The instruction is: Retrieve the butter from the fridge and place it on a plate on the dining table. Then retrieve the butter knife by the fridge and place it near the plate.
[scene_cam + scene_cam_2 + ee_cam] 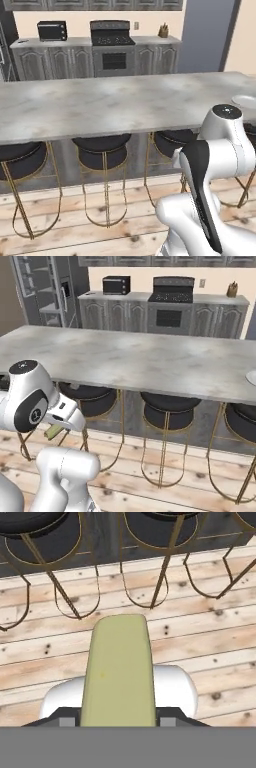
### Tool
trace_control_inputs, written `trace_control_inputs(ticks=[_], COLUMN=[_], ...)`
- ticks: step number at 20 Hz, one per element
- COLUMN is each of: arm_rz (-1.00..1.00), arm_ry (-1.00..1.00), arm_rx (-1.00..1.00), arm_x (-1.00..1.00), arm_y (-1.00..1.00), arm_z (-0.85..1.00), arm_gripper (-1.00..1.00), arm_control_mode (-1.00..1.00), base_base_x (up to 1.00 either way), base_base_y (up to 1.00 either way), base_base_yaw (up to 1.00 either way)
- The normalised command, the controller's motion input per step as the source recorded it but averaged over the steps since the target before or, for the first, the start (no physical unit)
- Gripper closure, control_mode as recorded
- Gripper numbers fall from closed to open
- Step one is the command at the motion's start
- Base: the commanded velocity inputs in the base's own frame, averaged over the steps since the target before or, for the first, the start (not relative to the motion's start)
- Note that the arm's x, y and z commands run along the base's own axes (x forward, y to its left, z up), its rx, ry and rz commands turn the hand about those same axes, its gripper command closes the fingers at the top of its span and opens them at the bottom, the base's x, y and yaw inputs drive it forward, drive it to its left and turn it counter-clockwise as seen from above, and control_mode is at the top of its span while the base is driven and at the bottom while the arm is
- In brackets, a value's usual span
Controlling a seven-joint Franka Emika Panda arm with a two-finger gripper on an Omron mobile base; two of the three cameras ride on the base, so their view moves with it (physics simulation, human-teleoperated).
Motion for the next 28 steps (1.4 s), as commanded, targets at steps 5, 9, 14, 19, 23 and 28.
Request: trace_control_inputs(ticks=[5,9,14,19,23,28], arm_rz=[0.0,0.0,0.0,0.0,0.0,0.0], arm_ry=[0.0,0.0,0.0,0.0,0.0,0.0], arm_rx=[0.0,0.0,0.0,0.0,0.0,0.0], arm_x=[0.0,0.0,0.0,0.0,0.0,0.0], arm_y=[0.0,0.0,0.0,0.0,0.0,0.0], arm_z=[0.0,0.0,0.0,0.0,0.0,0.0], arm_gripper=[1.0,1.0,1.0,1.0,1.0,1.0], arm_control_mode=[1.0,1.0,1.0,1.0,1.0,1.0], base_base_x=[-0.22,0.0,0.0,0.02,0.11,0.43], base_base_y=[-1.0,-1.0,-1.0,-1.0,-1.0,-0.82], base_base_yaw=[0.02,0.0,0.0,0.06,0.05,0.0])
